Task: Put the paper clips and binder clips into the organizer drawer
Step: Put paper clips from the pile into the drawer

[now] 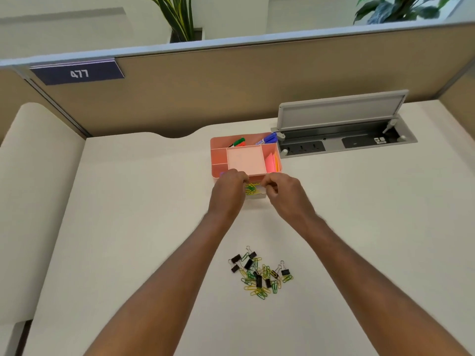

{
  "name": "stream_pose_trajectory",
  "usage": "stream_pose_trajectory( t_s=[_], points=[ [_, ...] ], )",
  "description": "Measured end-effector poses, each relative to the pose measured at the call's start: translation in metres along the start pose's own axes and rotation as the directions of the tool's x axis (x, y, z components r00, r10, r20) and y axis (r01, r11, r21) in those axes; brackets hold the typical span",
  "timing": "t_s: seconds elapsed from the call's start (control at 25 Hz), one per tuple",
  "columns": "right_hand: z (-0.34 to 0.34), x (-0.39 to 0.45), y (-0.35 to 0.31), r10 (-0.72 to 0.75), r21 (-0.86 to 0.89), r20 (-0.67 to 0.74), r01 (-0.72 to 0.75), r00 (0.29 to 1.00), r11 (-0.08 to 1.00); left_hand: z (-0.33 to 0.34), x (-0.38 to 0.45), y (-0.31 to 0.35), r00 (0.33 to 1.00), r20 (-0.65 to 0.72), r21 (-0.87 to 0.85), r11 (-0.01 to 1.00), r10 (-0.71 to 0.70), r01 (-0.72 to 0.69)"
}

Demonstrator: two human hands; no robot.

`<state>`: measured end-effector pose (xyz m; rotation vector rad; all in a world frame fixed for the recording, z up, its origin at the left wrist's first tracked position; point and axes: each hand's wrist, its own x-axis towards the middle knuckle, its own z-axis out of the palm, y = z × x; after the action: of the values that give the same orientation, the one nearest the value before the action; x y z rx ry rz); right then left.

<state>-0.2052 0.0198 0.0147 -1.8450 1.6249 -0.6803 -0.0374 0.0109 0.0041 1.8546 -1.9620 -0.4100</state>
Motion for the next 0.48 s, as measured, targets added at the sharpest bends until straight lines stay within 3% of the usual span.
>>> stream_pose_trajectory(
  t_s=[0.12, 0.28, 0.36, 0.48],
  points=[
    [0.003, -0.016, 0.005, 0.000, 0.033, -0.026, 0.001, 1.000, 0.999, 0.012, 0.002, -0.007, 0.998, 0.011, 0.102, 0.993, 0.058, -0.059],
    [0.017, -0.056, 0.007, 0.037, 0.071, -0.077, -0.032, 0.996, 0.997, 0.013, -0.006, -0.009, 0.992, 0.013, 0.110, 0.986, 0.125, -0.126],
    [0.031, -0.080, 0.010, 0.085, 0.073, -0.017, -0.084, 0.996, 0.994, 0.007, -0.019, -0.005, 0.989, -0.058, 0.033, 0.991, 0.134, -0.132],
    [0.053, -0.115, 0.016, 0.148, -0.026, 0.186, -0.146, 0.971, 0.989, 0.009, -0.066, -0.006, 0.993, -0.115, -0.132, 0.991, -0.003, -0.012]
  ],
)
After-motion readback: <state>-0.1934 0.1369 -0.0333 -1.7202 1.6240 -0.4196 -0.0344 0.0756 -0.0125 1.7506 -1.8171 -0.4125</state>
